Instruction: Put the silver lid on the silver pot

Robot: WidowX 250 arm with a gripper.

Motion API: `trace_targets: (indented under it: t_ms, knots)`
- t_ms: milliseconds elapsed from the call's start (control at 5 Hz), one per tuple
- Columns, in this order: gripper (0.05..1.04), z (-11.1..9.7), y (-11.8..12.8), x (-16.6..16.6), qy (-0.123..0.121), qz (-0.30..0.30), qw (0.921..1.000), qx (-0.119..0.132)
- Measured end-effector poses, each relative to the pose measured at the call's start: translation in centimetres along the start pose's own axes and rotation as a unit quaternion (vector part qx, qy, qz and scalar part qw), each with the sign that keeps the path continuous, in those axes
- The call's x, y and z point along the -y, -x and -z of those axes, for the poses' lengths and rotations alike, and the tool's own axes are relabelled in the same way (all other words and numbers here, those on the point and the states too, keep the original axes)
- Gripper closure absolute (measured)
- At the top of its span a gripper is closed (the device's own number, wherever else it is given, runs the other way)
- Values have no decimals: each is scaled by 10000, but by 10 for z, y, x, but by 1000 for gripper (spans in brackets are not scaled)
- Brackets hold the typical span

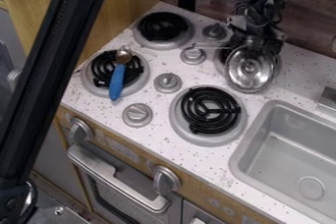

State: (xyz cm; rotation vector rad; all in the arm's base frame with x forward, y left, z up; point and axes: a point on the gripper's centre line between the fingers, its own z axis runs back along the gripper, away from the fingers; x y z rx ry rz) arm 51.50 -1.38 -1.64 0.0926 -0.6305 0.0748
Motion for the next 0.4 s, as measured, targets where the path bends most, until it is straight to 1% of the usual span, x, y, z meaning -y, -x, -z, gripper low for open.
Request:
trace_targets:
  t_ms: [200, 400]
  knots:
    - [83, -4, -16, 2, 58, -55, 9997, 211]
    - [83, -2, 13, 1, 33, 89, 9996, -278]
